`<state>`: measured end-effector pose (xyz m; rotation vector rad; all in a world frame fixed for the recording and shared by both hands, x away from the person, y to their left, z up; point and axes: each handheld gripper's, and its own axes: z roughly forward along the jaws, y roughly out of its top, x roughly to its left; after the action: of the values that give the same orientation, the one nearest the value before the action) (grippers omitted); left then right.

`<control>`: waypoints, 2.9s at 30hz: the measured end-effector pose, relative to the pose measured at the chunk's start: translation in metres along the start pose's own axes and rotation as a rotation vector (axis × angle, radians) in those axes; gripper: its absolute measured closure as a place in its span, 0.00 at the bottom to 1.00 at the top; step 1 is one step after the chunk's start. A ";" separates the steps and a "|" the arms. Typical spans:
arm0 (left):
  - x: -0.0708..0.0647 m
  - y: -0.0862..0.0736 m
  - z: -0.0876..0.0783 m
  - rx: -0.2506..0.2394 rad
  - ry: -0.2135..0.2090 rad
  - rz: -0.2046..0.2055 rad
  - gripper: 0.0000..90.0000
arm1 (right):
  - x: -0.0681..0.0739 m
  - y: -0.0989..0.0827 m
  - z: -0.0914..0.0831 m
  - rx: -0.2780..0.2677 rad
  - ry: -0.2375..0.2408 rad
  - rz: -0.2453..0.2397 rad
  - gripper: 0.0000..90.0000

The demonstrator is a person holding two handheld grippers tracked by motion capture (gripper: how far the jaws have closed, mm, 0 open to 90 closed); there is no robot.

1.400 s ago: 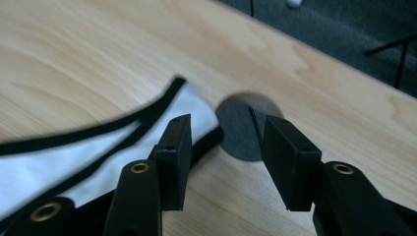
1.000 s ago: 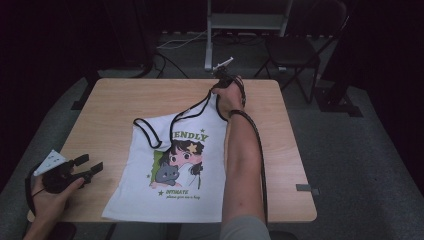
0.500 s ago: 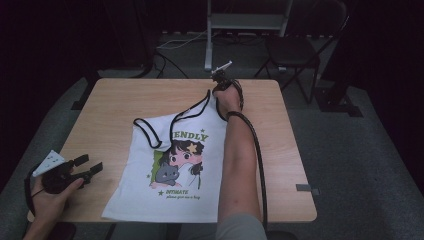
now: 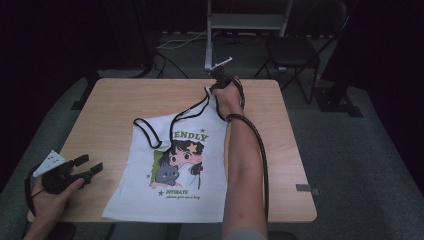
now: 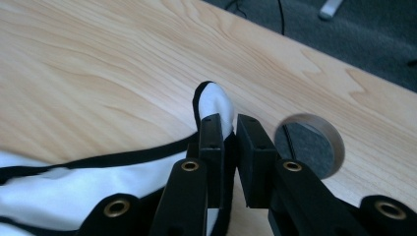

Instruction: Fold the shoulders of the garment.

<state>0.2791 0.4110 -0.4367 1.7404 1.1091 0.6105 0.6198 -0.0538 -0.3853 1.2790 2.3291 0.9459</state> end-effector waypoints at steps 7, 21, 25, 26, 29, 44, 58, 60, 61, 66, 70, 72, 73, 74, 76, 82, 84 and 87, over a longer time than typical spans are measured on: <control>0.001 0.000 -0.001 -0.004 -0.004 -0.006 0.33 | 0.018 0.000 -0.021 -0.042 0.014 -0.027 0.91; 0.000 -0.001 -0.002 -0.011 0.004 0.004 0.33 | 0.043 -0.003 -0.053 -0.100 0.012 -0.059 0.91; -0.001 -0.001 -0.002 -0.010 0.004 0.003 0.33 | 0.045 -0.007 -0.058 -0.118 0.015 -0.054 0.91; -0.001 -0.001 -0.002 -0.008 0.004 0.005 0.33 | 0.046 -0.008 -0.058 -0.120 0.016 -0.050 0.91; -0.001 -0.001 -0.002 -0.007 0.008 0.013 0.33 | 0.048 -0.011 -0.059 -0.121 0.014 -0.053 0.91; -0.003 -0.001 -0.002 -0.004 0.006 0.022 0.33 | 0.050 -0.018 -0.067 -0.167 0.019 -0.034 0.91; -0.003 -0.001 -0.001 -0.004 -0.001 0.027 0.33 | 0.068 -0.019 -0.076 -0.196 0.025 -0.071 0.91; -0.004 -0.001 -0.001 -0.002 -0.005 0.027 0.33 | 0.069 -0.022 -0.077 -0.197 0.024 -0.067 0.91; -0.004 -0.001 -0.001 -0.003 -0.007 0.023 0.33 | 0.070 -0.023 -0.078 -0.201 0.025 -0.063 0.90; -0.004 -0.001 -0.001 -0.005 -0.009 0.020 0.33 | 0.074 -0.028 -0.081 -0.213 0.020 -0.067 0.90; -0.004 -0.001 -0.001 -0.012 -0.007 0.014 0.33 | 0.077 -0.031 -0.082 -0.221 0.022 -0.065 0.90; -0.004 -0.001 -0.001 -0.006 -0.007 0.024 0.33 | 0.078 -0.034 -0.082 -0.220 0.022 -0.066 0.90; -0.005 -0.001 -0.001 -0.013 -0.006 0.018 0.33 | 0.079 -0.035 -0.082 -0.221 0.022 -0.063 0.90; -0.005 -0.001 -0.001 -0.010 -0.007 0.021 0.33 | 0.080 -0.037 -0.082 -0.223 0.024 -0.063 0.90; -0.004 -0.001 -0.002 -0.007 -0.006 0.023 0.33 | 0.082 -0.039 -0.082 -0.221 0.021 -0.063 0.90; -0.005 -0.001 -0.002 -0.006 -0.002 0.031 0.33 | 0.087 -0.043 -0.083 -0.228 0.025 -0.069 0.90; -0.005 -0.001 -0.002 -0.007 0.000 0.031 0.33 | 0.087 -0.045 -0.083 -0.230 0.029 -0.069 0.90; -0.005 -0.001 -0.002 -0.006 0.000 0.029 0.33 | 0.088 -0.047 -0.085 -0.232 0.027 -0.069 0.91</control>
<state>0.2748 0.4079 -0.4367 1.7540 1.0826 0.6315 0.4949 -0.0319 -0.3526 1.0930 2.1914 1.1763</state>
